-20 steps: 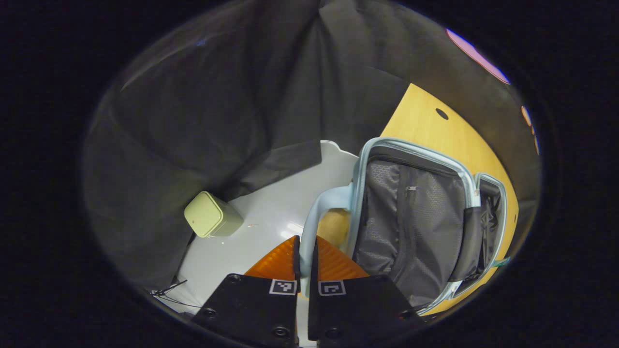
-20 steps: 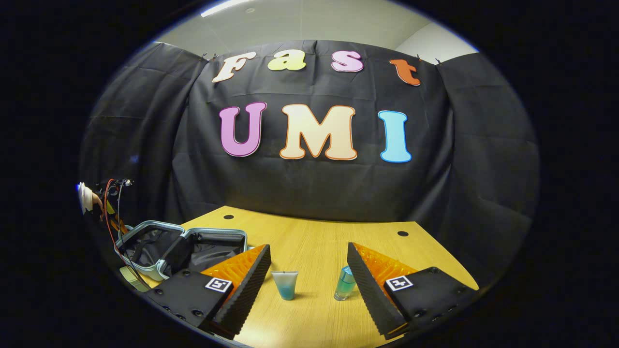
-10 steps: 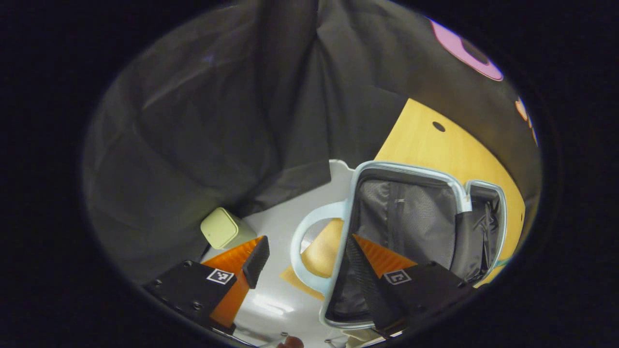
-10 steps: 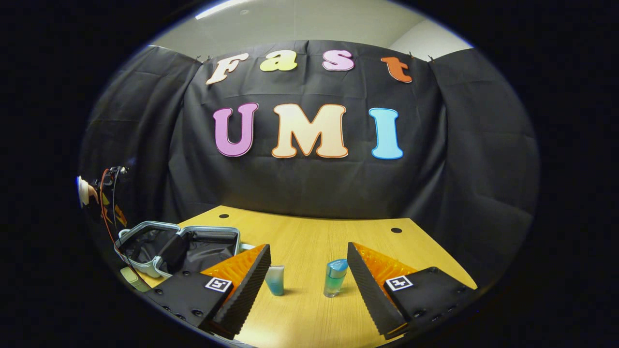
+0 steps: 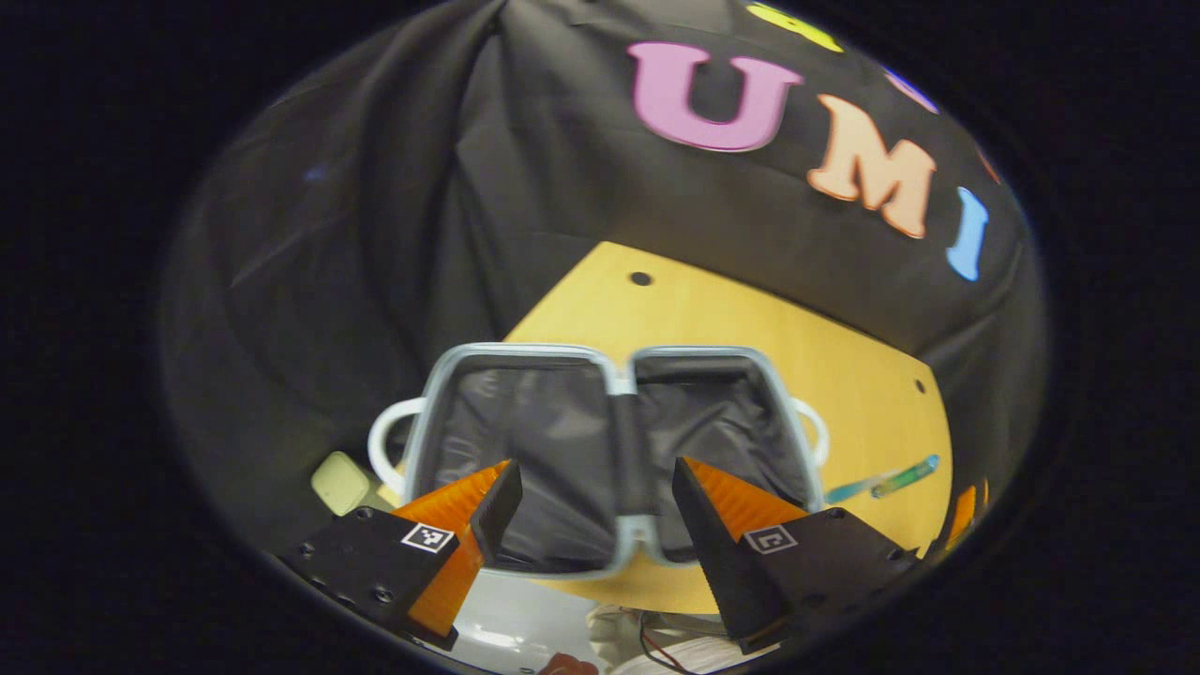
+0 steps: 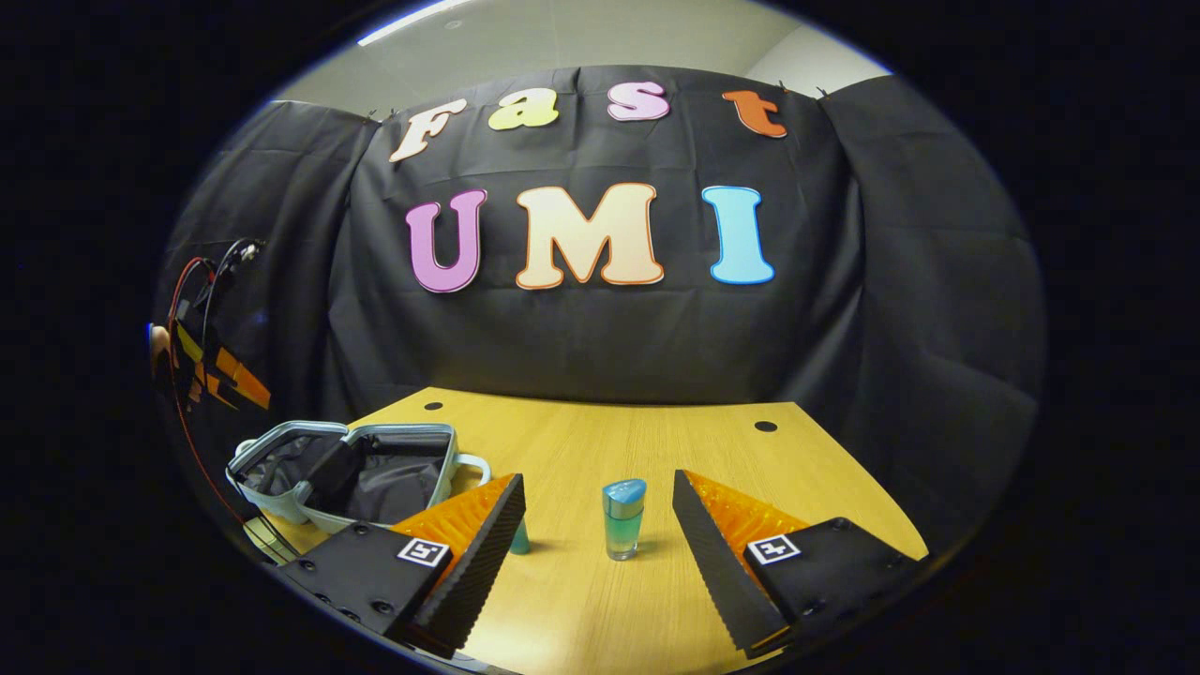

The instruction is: First open the suitcase, pack the skin care products into it, and then close the suitcase.

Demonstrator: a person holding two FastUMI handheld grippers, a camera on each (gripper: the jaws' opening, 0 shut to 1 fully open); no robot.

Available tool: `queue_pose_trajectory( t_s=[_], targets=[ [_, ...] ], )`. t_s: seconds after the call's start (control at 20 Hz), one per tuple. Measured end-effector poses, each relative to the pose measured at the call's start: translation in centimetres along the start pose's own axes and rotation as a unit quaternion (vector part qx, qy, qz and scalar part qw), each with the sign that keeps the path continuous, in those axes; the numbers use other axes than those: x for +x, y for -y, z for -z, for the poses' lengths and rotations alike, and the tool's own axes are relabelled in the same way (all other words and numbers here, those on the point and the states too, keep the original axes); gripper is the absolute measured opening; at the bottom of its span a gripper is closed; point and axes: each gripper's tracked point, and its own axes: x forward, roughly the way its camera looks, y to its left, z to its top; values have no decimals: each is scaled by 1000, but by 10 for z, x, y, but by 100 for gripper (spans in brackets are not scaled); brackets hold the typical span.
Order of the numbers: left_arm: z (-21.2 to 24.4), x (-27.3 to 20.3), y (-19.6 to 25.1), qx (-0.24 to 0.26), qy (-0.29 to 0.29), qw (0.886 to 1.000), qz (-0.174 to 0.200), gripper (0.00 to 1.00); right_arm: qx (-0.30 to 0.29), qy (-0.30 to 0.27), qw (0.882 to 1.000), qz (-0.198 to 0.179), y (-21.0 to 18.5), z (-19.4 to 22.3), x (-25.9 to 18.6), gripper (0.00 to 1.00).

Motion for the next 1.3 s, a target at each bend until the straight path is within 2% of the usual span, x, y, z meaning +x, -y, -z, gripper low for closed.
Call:
queue_pose_trajectory(
  t_s=[0.15,0.25,0.45,0.7,0.9,1.05,1.3],
  targets=[
    [25,-3,89,17,-14,998,58,96,9,-13,1000,-4,14,9,1,99],
    [41,1,131,28,-26,995,88,96,13,-20,1000,-7,20,15,2,99],
    [78,20,207,68,-38,990,115,96,5,-49,999,-13,33,38,5,99],
    [119,50,278,95,-44,984,147,96,-5,-80,997,-20,44,68,11,99],
    [134,88,305,84,-39,985,145,96,-4,-101,994,-32,41,92,20,99],
    [139,112,309,72,-33,988,134,96,-8,-108,994,-34,43,100,25,99],
    [144,143,312,79,-20,990,111,96,-4,-116,993,-37,48,111,44,99]
  ],
)
